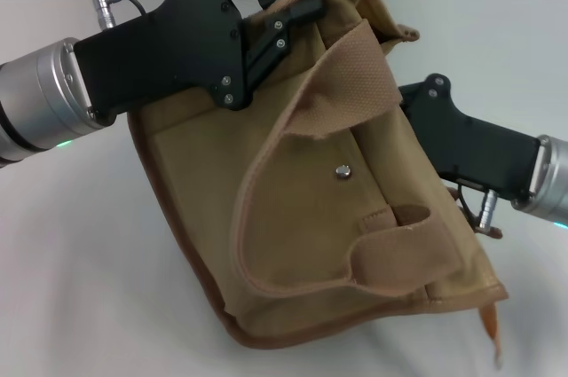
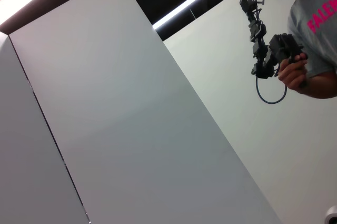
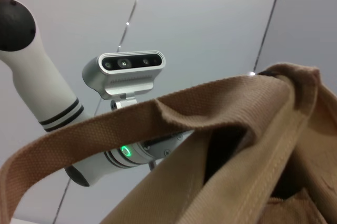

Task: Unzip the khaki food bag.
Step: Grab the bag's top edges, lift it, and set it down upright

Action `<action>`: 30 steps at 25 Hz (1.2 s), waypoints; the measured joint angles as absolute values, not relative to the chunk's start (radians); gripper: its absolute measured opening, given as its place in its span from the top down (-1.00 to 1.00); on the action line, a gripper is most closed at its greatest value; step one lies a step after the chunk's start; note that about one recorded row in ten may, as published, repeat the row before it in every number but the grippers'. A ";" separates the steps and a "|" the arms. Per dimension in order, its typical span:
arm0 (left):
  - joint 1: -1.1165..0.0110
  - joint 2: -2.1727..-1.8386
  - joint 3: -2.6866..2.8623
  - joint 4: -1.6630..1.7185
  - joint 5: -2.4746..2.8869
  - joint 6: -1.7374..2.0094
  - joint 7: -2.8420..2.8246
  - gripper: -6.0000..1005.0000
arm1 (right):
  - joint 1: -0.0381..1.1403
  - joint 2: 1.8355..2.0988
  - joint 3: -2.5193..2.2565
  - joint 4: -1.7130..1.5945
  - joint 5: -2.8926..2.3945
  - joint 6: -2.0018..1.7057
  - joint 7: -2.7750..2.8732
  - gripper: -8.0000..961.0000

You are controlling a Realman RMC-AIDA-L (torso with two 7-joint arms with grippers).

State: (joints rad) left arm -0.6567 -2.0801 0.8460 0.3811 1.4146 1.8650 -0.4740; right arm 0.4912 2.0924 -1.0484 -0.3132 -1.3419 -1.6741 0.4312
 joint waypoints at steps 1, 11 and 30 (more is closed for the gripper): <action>-0.657 -2.080 0.846 0.381 1.415 1.865 -0.474 0.66 | 0.491 2.092 -1.048 -0.313 -1.342 -1.674 0.431 0.97; -0.654 -2.080 0.847 0.377 1.374 1.848 -0.474 0.65 | 0.298 2.084 -1.007 -0.366 -1.343 -1.773 0.393 0.94; -0.661 -2.080 0.847 0.348 1.331 1.808 -0.458 0.63 | 0.011 2.059 -0.771 -0.352 -1.434 -1.876 0.450 0.89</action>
State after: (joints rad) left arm -0.6612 -2.0800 0.8467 0.3477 1.3310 1.8083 -0.4577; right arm 0.0107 2.0588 -0.7707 -0.3519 -1.4344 -1.8761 0.4498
